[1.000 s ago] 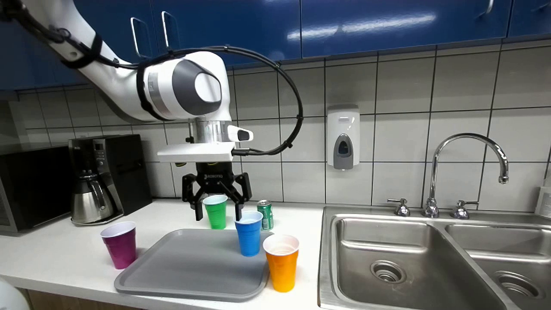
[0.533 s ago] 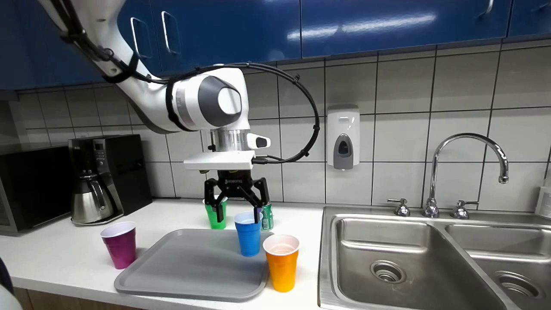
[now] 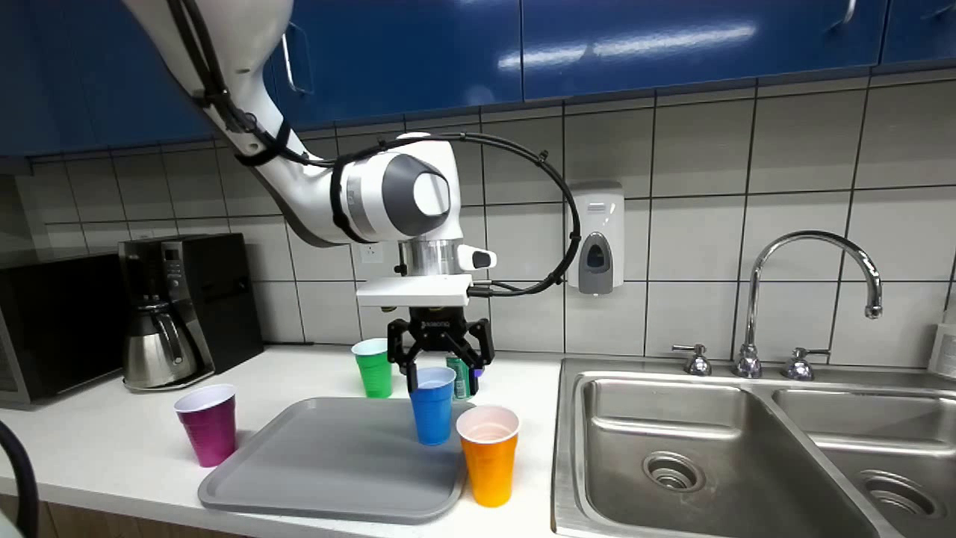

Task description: Put the cups on the tray

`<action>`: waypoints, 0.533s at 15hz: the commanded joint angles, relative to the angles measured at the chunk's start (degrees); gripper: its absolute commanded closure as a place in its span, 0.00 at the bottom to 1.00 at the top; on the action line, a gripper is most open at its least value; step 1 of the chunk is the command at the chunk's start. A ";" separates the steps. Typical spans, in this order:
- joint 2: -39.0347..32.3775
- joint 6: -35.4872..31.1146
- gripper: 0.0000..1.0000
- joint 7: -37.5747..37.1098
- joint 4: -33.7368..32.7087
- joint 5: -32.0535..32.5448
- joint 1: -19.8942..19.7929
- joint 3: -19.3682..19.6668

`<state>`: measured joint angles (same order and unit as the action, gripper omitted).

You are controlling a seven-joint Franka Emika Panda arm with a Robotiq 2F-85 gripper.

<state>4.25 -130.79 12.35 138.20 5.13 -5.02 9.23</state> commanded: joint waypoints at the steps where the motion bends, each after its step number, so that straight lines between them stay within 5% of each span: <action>1: -3.49 -0.36 0.00 0.96 -2.85 1.96 -1.29 -0.23; 8: -7.53 -1.37 0.00 0.58 -4.36 4.62 -1.70 0.02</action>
<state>-1.20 -131.68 12.35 135.72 8.38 -5.57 9.67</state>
